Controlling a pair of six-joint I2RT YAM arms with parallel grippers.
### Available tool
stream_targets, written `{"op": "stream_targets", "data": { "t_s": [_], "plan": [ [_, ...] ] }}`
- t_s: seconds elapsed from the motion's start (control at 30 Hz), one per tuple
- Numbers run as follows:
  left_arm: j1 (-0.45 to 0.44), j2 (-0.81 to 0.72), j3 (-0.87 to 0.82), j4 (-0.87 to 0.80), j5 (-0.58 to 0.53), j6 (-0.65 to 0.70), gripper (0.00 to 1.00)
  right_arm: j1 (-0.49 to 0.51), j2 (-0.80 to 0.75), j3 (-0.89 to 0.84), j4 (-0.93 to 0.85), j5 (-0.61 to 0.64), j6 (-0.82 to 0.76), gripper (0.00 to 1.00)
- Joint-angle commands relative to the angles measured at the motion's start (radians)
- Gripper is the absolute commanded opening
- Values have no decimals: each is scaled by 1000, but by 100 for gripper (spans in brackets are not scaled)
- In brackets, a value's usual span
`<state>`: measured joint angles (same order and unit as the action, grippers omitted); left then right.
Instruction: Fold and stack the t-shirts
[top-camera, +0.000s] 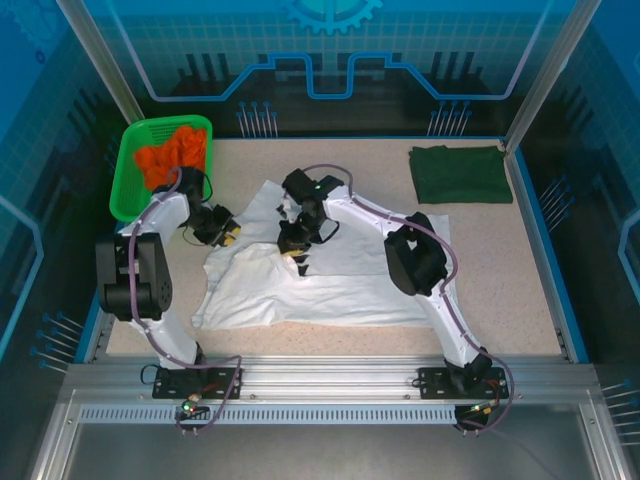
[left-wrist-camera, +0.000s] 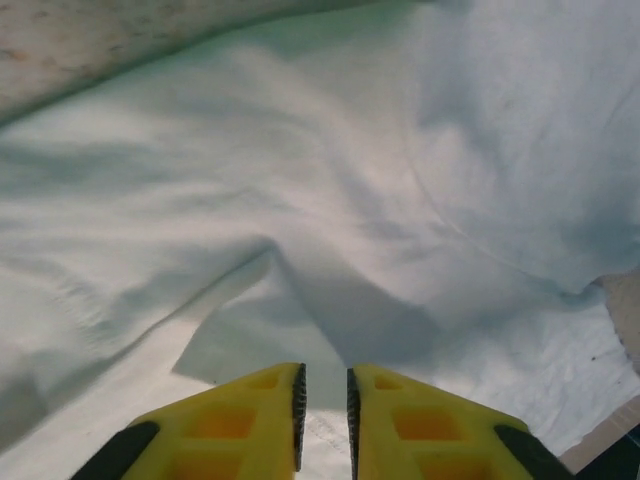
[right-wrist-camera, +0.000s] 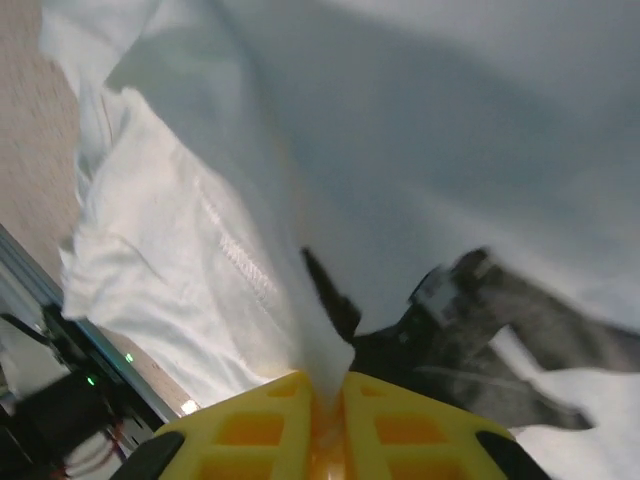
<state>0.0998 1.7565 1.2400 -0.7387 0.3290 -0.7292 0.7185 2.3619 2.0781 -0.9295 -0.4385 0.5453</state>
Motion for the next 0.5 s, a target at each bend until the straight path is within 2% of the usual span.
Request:
{"op": "stream_targets", "data": {
  "t_s": [0.0,0.07,0.1,0.17,0.27,0.4,0.47],
  "plan": [
    [-16,-5,71,-20,-20,-44,40,-55,70,117,-86,8,123,40],
    [-26,-46,58,-37,-77,-37,48,-86,81,149,-138,83,151,51],
    [-30,-79,32,-38,-106,-42,49,-103,72,146,-142,105,169,54],
    [-47,-155,-40,-21,-161,-59,49,-140,24,103,-114,117,205,55],
    [-104,-264,-137,5,-221,-79,47,-157,-138,-29,-1,150,188,56],
    [-185,-301,-229,52,-169,-89,41,-128,-329,-259,80,135,112,54],
    [-234,-287,-247,43,-145,-73,40,-120,-437,-449,144,141,96,53]
  ]
}}
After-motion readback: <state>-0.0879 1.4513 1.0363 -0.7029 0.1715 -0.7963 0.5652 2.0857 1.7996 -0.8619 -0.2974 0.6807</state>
